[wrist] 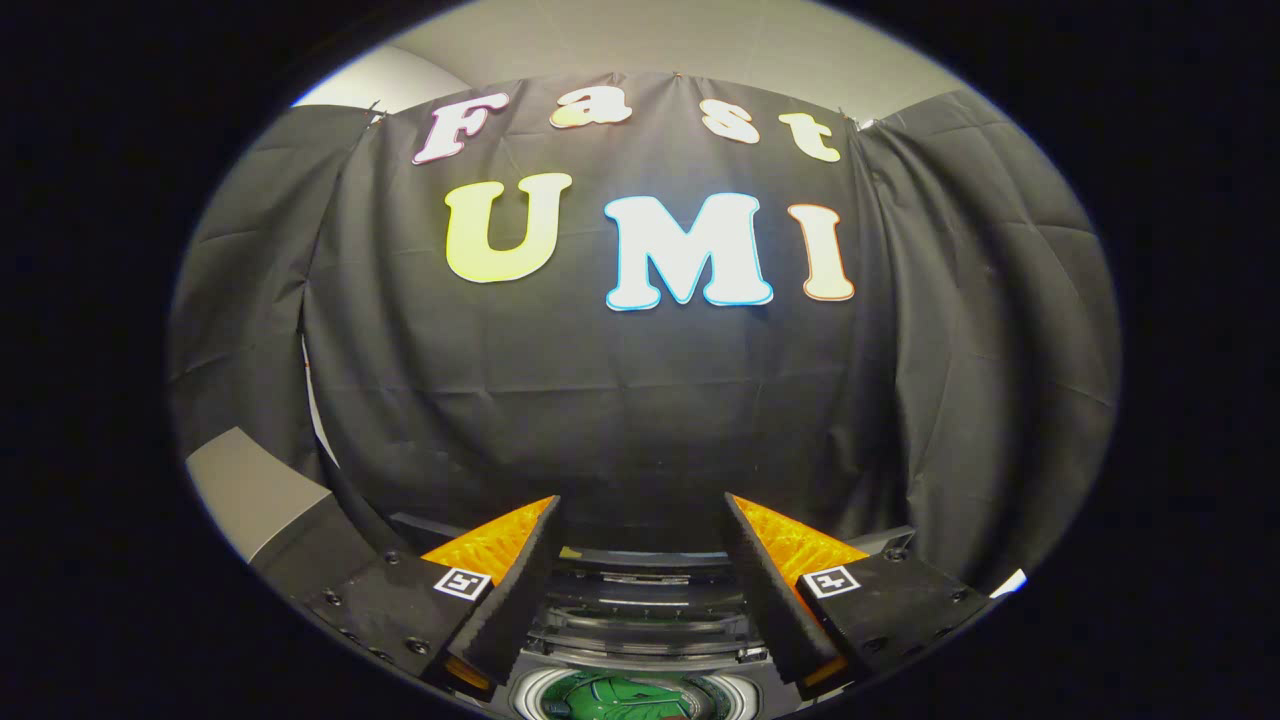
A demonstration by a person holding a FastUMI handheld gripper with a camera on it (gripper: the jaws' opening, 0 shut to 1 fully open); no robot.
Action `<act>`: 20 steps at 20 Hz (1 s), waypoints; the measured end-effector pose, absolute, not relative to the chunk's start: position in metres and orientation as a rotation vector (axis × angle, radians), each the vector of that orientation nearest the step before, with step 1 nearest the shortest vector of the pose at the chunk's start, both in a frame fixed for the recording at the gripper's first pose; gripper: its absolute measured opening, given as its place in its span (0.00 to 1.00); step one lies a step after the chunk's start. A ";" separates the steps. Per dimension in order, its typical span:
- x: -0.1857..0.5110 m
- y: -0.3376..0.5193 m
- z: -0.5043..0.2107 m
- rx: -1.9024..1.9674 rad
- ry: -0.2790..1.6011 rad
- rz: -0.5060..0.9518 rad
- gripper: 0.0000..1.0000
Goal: Put the clothes into the washing machine and then close the washing machine lid.
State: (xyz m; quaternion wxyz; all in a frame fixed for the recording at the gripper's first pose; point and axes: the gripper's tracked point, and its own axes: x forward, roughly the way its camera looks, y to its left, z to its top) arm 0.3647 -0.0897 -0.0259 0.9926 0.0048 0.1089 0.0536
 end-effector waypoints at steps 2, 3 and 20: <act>0.379 -0.090 -0.034 0.005 0.233 0.087 0.98; 0.384 -0.090 -0.039 0.007 0.247 0.086 0.98; 0.349 -0.089 -0.054 0.039 0.242 0.100 0.98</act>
